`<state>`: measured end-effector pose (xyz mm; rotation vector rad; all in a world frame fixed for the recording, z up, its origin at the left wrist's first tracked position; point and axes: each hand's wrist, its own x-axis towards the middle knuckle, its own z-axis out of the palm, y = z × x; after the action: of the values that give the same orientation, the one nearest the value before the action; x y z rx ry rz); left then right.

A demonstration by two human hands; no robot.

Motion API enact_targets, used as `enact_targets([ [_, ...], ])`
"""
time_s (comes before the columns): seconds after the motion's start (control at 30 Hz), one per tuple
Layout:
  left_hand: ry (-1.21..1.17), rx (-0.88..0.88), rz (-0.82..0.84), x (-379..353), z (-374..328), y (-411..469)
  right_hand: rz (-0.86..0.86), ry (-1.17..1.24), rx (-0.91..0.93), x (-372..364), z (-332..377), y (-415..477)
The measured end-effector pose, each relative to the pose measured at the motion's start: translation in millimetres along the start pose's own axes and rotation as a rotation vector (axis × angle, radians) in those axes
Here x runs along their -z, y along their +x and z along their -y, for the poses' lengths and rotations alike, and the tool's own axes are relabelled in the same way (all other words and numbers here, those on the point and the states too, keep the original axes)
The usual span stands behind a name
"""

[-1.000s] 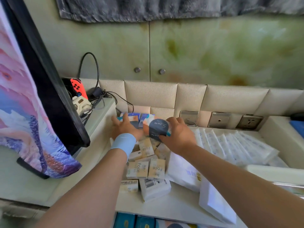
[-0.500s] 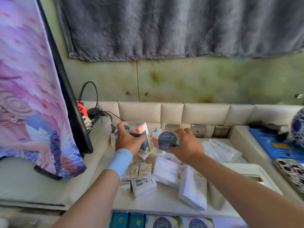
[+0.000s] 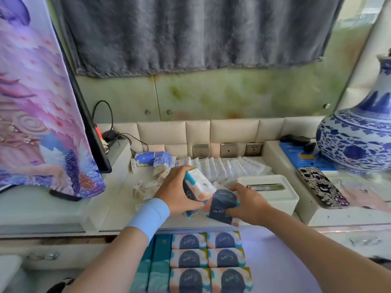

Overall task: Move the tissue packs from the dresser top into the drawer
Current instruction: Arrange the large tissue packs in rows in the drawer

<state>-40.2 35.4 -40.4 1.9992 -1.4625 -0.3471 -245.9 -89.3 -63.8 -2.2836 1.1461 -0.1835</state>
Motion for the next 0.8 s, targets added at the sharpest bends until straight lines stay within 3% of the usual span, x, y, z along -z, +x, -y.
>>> enact_targets([
  [0.1, 0.106, 0.028, 0.180, -16.8, -12.8, -18.9, 0.129, -0.101, 0.022, -3.1, -13.1, -19.0],
  [0.2, 0.245, 0.000, 0.253, -35.8, -19.8, -29.3, 0.190, -0.219, -0.001, -5.1, -32.5, -35.4],
  [0.5, 0.423, 0.014, 0.561, -107.9, -7.7, -32.2, 0.190, -0.744, 0.009, -20.8, -97.9, -48.1],
  [0.8, 0.418, -0.038, 0.691, -137.7, 4.5, -25.7, 0.223, -0.776, -0.077, -57.2, -134.1, -42.7],
])
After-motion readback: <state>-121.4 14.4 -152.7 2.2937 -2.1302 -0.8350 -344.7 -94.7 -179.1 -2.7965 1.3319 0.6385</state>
